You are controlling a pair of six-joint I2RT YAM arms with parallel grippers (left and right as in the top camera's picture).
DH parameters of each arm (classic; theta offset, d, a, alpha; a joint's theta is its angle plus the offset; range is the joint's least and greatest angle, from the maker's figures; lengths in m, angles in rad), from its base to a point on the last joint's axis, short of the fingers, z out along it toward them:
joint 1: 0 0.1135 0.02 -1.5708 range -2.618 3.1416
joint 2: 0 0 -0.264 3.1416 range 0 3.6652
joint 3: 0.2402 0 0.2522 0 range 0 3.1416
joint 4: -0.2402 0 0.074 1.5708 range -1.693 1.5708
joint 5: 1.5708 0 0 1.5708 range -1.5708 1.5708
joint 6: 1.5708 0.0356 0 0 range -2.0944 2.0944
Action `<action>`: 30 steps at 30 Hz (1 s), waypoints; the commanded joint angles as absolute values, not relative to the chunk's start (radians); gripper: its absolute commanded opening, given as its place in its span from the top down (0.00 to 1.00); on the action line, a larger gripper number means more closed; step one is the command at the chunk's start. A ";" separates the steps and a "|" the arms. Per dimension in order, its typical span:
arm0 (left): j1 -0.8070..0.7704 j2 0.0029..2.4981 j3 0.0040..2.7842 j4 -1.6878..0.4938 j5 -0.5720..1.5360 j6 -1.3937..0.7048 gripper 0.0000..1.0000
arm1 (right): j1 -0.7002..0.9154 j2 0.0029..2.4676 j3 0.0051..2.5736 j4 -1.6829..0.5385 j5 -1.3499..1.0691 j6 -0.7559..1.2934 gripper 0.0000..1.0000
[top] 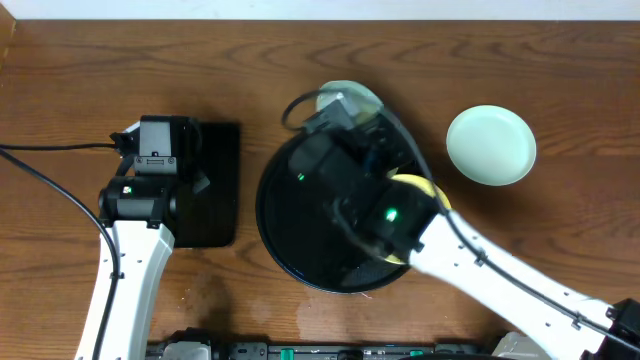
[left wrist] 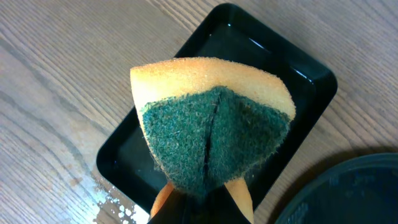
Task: Clean dirty plates on tray and stack at the side
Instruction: 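Carry the green plate right and stack it on the first plate, then move the right gripper to the rim of the cream-yellow plate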
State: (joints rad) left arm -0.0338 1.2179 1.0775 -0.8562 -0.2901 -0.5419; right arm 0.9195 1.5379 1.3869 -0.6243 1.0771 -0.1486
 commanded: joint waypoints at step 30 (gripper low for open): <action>-0.029 1.222 1.089 -0.855 -0.295 -0.535 0.92 | -0.274 1.541 1.039 -0.503 -0.004 0.427 0.99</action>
State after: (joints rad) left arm -0.0338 1.2179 1.0775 -0.8562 -0.2901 -0.5419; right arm -0.2718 1.5387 1.0889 -0.5484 0.0135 0.3832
